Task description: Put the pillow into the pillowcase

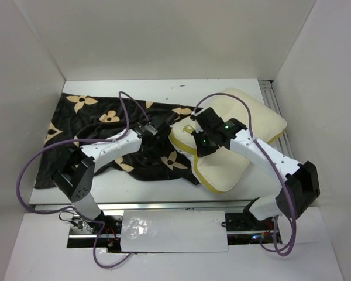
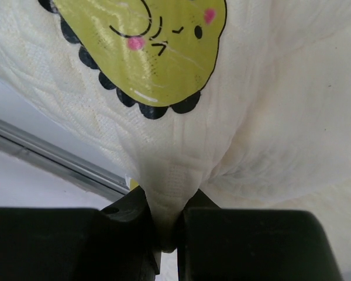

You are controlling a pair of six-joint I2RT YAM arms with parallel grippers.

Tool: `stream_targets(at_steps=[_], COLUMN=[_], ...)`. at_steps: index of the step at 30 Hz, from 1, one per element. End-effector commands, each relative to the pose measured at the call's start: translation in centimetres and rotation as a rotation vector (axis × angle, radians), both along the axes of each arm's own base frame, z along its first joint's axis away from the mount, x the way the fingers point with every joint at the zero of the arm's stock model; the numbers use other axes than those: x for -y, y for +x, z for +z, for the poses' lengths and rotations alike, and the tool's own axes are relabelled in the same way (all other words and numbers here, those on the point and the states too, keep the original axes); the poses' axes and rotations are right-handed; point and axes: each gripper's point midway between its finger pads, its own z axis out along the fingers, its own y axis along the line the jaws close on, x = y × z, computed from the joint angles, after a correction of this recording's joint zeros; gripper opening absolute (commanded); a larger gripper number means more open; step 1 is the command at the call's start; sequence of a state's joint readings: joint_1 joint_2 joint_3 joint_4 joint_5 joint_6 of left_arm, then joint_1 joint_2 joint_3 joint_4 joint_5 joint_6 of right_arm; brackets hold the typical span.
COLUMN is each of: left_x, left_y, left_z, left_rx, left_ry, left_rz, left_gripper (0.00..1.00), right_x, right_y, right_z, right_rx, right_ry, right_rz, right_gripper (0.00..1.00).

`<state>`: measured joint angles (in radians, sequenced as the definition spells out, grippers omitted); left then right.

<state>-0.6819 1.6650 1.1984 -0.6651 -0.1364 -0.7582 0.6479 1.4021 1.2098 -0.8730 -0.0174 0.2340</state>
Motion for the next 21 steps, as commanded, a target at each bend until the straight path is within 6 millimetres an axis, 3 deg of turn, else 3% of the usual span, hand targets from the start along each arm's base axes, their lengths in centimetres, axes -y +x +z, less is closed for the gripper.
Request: stream_targets(at_steps=[1,2,3,4,7,9,12,13,15,21], left_x=[-1.8,-1.7,-0.9,-1.0,-0.7,-0.7,-0.9,-0.6,-0.5,1.6], left_y=[2.2,2.8,4.2,4.8,6.6,7.1,7.5,8.1,9.0,10.1], left_z=[1.6,1.8,3.3,3.8,5.6,5.7,4.2,3.9,1.8,-1.3], left_rx=[0.039,0.048,0.094,0.114,0.158,0.16,0.142,0.151,0.137,0.094], left_ry=[0.103,0.116,0.095,0.115,0.12,0.144,0.201,0.209,0.263,0.243], left_rz=[0.107,0.113,0.106,0.091,0.083,0.066,0.02,-0.008,-0.076,-0.169], left_gripper=[0.31,0.36,0.44,0.49,0.45,0.55,0.85,0.89,0.91,0.89], right_x=[-0.2,0.0,0.2,1.3,1.9,2.6,3.5,3.7,4.8,6.6], right_y=[3.2,3.2,3.6,3.9,3.8,4.0,4.3,4.3,4.9,5.1], right_z=[2.0,2.2,3.3,3.0,3.1,2.9,2.8,3.3,4.3,4.1], right_rx=[0.122,0.122,0.16,0.155,0.135,0.132,0.127,0.138,0.174,0.169], right_ry=[0.106,0.137,0.176,0.19,0.236,0.23,0.227,0.238,0.255,0.299], right_rz=[-0.001,-0.003,-0.014,-0.044,-0.016,-0.017,-0.037,-0.043,-0.075,-0.141], right_gripper=[0.0,0.0,0.0,0.0,0.0,0.0,0.0,0.0,0.0,0.0])
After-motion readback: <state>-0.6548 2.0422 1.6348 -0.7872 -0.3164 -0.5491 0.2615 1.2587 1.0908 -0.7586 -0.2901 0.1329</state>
